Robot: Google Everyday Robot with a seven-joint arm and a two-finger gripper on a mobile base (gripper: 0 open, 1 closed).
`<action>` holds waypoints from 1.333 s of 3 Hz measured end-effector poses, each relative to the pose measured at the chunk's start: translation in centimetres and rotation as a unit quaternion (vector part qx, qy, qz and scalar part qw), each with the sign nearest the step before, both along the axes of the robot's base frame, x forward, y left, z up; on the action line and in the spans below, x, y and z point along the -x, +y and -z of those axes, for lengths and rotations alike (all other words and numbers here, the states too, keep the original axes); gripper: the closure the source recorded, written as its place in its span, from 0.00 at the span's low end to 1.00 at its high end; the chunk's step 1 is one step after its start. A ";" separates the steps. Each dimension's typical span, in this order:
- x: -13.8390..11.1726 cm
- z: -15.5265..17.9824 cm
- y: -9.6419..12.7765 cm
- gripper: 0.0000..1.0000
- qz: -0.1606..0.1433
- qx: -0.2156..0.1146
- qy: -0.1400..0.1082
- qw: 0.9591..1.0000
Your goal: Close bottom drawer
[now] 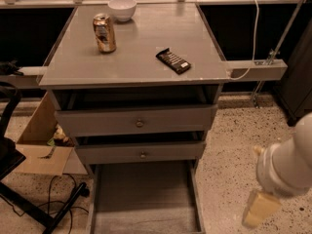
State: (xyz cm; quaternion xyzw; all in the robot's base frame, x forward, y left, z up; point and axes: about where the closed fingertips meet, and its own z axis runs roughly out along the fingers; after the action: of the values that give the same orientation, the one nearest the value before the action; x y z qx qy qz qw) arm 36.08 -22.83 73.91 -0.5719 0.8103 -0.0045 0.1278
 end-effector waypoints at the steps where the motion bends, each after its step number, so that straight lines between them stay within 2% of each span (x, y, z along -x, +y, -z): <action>1: 4.1 9.9 -1.6 0.00 0.016 -0.013 0.074 0.997; 2: 5.9 15.8 -2.8 0.00 0.028 -0.014 0.127 0.991; 3: 6.2 16.6 -2.8 0.00 0.028 -0.017 0.135 0.990; 4: 5.9 17.2 -2.3 0.00 0.018 -0.021 0.131 0.991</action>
Offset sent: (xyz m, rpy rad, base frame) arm -0.0800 -0.0427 -0.2288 0.0322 0.3863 -0.0892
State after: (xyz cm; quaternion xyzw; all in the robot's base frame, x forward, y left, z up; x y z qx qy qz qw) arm 30.19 -25.10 56.73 -0.5499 0.8303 0.0848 0.0321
